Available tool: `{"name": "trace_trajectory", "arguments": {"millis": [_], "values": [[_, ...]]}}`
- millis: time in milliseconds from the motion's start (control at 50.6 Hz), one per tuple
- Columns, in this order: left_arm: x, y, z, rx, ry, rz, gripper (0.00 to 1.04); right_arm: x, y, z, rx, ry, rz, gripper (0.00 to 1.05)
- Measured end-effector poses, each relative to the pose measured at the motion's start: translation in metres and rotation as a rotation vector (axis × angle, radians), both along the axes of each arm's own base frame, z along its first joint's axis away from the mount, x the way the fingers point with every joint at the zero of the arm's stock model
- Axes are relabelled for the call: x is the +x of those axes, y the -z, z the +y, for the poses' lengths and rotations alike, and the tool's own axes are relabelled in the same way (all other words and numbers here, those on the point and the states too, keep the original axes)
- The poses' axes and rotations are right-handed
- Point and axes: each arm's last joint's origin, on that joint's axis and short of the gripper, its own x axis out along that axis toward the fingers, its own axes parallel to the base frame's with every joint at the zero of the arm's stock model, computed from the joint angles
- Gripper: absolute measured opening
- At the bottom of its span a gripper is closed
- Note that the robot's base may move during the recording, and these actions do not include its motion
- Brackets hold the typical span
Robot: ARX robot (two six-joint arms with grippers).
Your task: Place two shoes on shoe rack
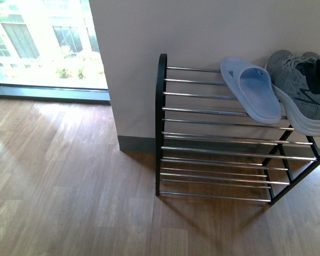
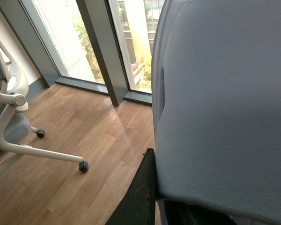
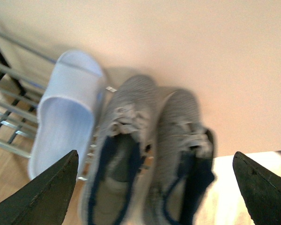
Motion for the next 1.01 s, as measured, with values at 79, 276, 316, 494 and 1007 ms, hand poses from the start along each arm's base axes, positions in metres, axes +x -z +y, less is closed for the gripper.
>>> {"name": "trace_trajectory", "arguments": {"millis": [79,276,316,494,1007], "values": [[0.000,0.000,0.000,0.000,0.000,0.000,0.02,-0.021,-0.023,-0.012,-0.043,0.005,-0.091,0.96],[0.000,0.000,0.000,0.000,0.000,0.000,0.02,-0.086,-0.043,-0.030,-0.191,0.057,-0.310,0.95],[0.000,0.000,0.000,0.000,0.000,0.000,0.02,-0.096,-0.041,-0.029,-0.198,0.064,-0.327,0.96],[0.000,0.000,0.000,0.000,0.000,0.000,0.02,-0.127,-0.029,-0.025,-0.115,0.048,-0.444,0.92],[0.000,0.000,0.000,0.000,0.000,0.000,0.02,-0.206,0.033,0.063,0.373,-0.031,-0.594,0.03]]}}
